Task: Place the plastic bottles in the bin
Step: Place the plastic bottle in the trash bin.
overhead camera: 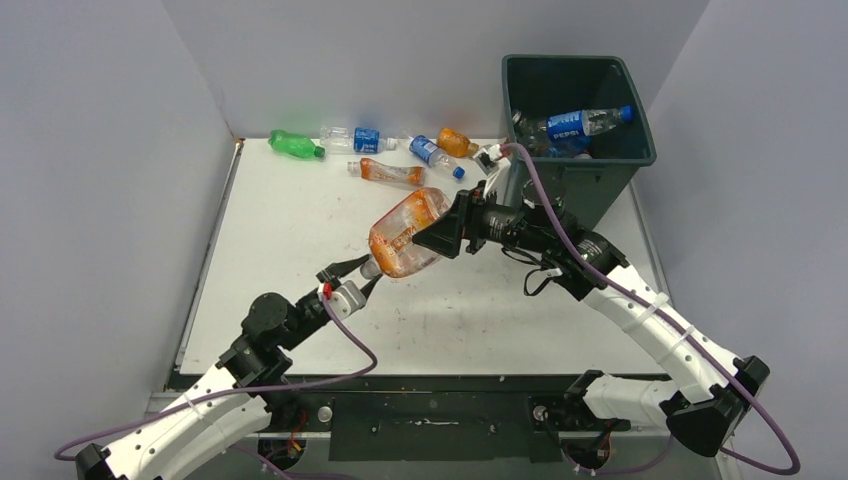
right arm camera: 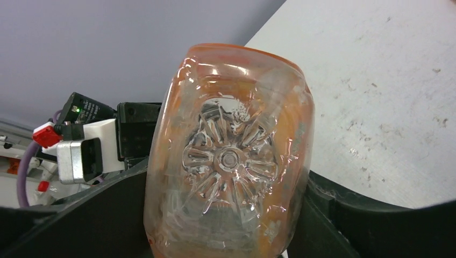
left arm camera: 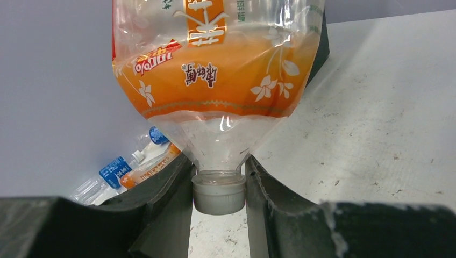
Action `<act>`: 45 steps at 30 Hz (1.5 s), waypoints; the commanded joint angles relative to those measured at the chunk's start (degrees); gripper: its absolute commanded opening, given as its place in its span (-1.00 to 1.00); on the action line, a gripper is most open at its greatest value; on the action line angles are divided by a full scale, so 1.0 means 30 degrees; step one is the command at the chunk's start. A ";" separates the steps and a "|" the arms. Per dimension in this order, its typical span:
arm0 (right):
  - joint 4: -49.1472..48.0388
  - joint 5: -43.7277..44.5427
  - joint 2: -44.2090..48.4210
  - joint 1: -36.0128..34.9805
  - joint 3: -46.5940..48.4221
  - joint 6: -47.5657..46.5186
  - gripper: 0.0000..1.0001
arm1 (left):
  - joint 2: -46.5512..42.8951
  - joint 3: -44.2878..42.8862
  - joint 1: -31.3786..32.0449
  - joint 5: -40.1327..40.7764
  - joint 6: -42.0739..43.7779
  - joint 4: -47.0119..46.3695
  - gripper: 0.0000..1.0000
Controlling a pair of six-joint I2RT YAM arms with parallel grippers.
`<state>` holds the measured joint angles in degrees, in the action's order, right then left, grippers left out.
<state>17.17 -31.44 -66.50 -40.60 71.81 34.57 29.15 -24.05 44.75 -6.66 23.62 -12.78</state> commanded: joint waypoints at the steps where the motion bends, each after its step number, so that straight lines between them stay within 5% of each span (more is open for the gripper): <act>1: -0.4075 -0.0330 0.0985 0.0245 -0.1099 0.0817 -0.06 | -0.0445 -0.0244 0.0234 -0.0347 -0.0961 -0.1899 -0.11; 4: -0.6426 0.0128 0.1895 0.0245 -0.2105 0.0865 -0.15 | -0.0623 -0.0414 0.0276 0.0127 -0.2791 -0.2576 0.99; 10: -1.5835 0.3774 0.5323 0.0000 -0.7566 0.1501 -0.22 | -0.0684 -0.1104 0.0258 0.2628 -1.4710 -0.4615 0.92; 14: -2.3182 0.6022 0.5582 -0.0433 -1.1302 0.2197 -0.24 | 0.1418 -0.0948 0.0257 0.1470 -2.2490 -0.6431 0.92; 18: -2.7074 0.6465 0.4612 -0.0887 -1.2802 0.2840 -0.25 | 0.4732 0.2227 0.0349 0.0794 -2.8068 -1.8296 0.92; 21: -2.8400 0.6939 0.4385 -0.1342 -1.3506 0.2637 -0.26 | 0.7260 0.2814 0.0426 0.1120 -2.9120 -2.3291 0.92; 28: -2.9183 0.7845 0.4292 -0.2407 -1.4559 0.1687 -0.27 | 1.0159 0.1446 0.1726 0.1471 -2.7989 -2.6645 0.92; 39: -2.7839 0.8074 0.4382 -0.3788 -1.4772 0.0062 -0.27 | 1.0964 0.0207 0.3071 0.3173 -2.5542 -2.7088 0.96; 45: -2.6026 0.8089 0.4899 -0.4094 -1.4818 -0.0444 -0.26 | 1.1143 -0.0066 0.3071 0.3636 -2.5145 -2.7104 0.07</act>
<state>-64.34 -6.68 -53.36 -52.25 27.22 35.73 62.74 -20.84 53.65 2.59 -53.76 -83.94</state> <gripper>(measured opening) 0.666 0.640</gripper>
